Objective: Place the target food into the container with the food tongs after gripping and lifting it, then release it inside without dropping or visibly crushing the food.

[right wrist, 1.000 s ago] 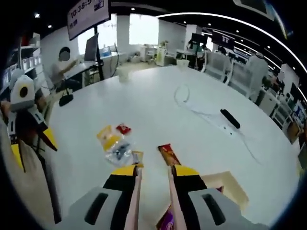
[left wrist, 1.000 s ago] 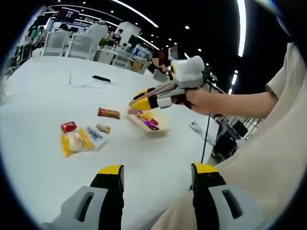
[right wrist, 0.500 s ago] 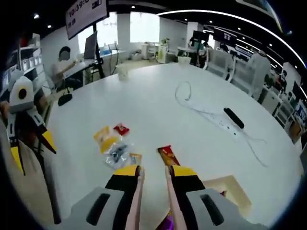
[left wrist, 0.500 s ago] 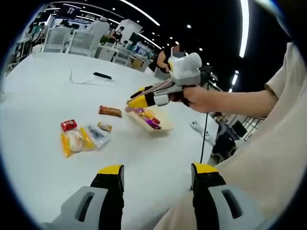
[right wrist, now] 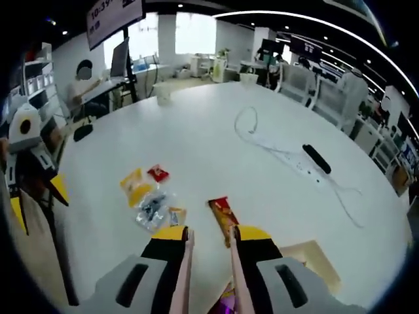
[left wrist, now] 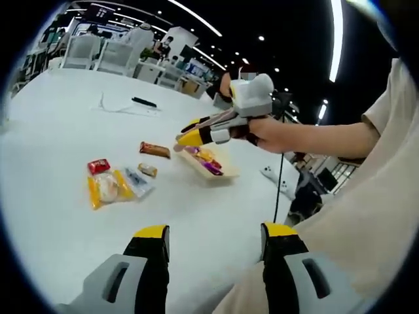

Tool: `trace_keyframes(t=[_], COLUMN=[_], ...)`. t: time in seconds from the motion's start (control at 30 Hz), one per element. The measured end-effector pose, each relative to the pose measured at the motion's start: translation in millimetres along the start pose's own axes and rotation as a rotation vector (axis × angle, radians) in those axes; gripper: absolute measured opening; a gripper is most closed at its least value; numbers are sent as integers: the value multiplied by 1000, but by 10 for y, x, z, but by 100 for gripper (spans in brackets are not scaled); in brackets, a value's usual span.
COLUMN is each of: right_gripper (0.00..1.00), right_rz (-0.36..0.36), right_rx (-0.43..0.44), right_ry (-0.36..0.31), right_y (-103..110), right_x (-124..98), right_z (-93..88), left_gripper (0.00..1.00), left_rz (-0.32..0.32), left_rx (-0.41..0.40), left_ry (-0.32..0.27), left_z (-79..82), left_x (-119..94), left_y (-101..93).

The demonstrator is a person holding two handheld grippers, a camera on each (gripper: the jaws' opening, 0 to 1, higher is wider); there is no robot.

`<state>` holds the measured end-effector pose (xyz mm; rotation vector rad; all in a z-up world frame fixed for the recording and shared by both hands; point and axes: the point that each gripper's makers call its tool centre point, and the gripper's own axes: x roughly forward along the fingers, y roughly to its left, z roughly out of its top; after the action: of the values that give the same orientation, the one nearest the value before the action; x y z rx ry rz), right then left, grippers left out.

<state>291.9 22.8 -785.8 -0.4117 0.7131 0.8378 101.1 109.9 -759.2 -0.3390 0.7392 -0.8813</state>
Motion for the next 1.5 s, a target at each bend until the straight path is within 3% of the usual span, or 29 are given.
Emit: trace_keyframes(t=[0.57,1.5], right_gripper=[28,28], right_rz=[-18,-8], right_rx=[69,-2], right_ry=[1,94], right_y=[-114,-154], right_x=[168,440], right_z=[88,-12], left_gripper=[56,57], left_rz=[11,43], left_rx=[-35,-63], left_ry=[-7,-32], left_z=[-39,-46], left_x=[-86,-214], left_y=[132,282])
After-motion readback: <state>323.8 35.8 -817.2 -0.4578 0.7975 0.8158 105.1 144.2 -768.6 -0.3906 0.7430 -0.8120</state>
